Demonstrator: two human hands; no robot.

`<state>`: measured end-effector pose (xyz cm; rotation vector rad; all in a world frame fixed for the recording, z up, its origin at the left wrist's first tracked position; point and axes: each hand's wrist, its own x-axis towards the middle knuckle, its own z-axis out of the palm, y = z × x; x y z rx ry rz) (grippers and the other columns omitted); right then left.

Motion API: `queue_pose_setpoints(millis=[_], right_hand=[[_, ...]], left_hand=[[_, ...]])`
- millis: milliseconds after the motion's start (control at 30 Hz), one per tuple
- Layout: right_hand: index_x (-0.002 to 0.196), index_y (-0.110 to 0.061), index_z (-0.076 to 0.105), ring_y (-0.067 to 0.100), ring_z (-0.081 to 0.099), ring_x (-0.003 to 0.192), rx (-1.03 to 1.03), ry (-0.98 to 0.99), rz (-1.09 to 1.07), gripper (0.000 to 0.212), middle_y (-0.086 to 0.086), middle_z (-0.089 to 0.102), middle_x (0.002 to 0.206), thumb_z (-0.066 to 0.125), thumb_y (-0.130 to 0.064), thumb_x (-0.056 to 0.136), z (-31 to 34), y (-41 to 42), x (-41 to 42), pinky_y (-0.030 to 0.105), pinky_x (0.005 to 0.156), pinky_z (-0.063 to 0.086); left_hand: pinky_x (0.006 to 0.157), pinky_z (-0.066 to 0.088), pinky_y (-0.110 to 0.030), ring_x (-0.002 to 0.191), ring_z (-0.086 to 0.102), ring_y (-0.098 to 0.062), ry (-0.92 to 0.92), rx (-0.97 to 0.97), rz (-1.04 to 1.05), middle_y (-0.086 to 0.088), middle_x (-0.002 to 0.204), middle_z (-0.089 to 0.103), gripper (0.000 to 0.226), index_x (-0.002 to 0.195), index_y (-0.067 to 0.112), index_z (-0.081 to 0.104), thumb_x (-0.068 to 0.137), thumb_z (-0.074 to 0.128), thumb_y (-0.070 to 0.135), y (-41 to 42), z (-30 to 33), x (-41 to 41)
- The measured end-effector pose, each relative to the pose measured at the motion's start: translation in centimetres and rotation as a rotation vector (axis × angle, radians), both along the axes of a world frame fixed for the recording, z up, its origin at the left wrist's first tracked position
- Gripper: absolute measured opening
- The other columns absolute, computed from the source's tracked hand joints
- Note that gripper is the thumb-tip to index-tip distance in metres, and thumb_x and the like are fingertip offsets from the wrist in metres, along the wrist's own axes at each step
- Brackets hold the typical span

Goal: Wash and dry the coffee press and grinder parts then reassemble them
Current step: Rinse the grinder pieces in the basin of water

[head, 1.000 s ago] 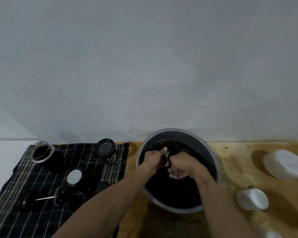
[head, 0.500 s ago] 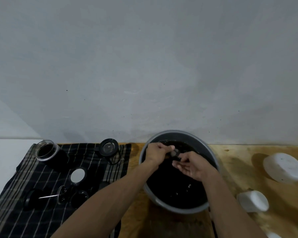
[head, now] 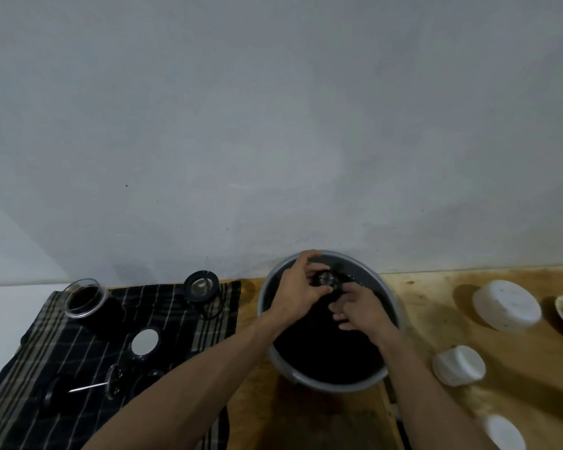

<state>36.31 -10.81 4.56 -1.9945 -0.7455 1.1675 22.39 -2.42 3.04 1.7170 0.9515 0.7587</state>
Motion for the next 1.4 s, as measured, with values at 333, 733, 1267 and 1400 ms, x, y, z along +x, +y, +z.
queue_pose_setpoints(millis=[333, 733, 1267, 1400], right_hand=[[0.111, -0.008, 0.076, 0.018, 0.072, 0.098, 0.258, 0.154, -0.196, 0.025, 0.007, 0.078, 0.101, 0.066, 0.004, 0.091, 2.2, -0.9, -0.2, 0.029, 0.077, 0.062], [0.115, 0.001, 0.066, 0.022, 0.074, 0.084, 0.416, 0.310, -0.368, 0.031, 0.014, 0.076, 0.095, 0.076, 0.006, 0.086, 3.2, -1.6, -1.9, 0.027, 0.073, 0.063], [0.110, -0.002, 0.073, 0.021, 0.076, 0.083, 0.520, 0.443, -0.320, 0.024, 0.012, 0.079, 0.097, 0.074, -0.018, 0.091, 8.6, -0.1, 0.4, 0.026, 0.076, 0.062], [0.115, 0.010, 0.070, 0.025, 0.071, 0.085, 0.204, 0.572, -0.379, 0.026, 0.021, 0.075, 0.104, 0.071, -0.004, 0.093, 2.8, -0.9, -2.0, 0.028, 0.070, 0.065]], left_hand=[[0.098, 0.053, -0.029, 0.102, 0.066, -0.012, -0.006, -0.111, -0.015, -0.003, 0.114, 0.068, 0.045, 0.127, 0.009, 0.061, 0.087, 0.081, 0.012, 0.5, 3.6, -0.7], [0.069, 0.052, -0.026, 0.074, 0.070, -0.018, -0.001, -0.462, -0.051, -0.008, 0.085, 0.078, 0.033, 0.086, 0.017, 0.083, 0.092, 0.072, 0.048, -0.7, 3.5, -1.7], [0.077, 0.056, -0.032, 0.069, 0.070, -0.025, -0.159, -0.206, -0.100, 0.002, 0.066, 0.071, 0.053, 0.062, 0.016, 0.071, 0.100, 0.058, 0.051, 1.3, 8.4, -1.2], [0.076, 0.061, -0.038, 0.061, 0.070, -0.029, 0.250, -0.384, -0.093, -0.013, 0.066, 0.073, 0.045, 0.079, 0.001, 0.076, 0.100, 0.063, 0.039, 0.7, 2.5, -1.0]])
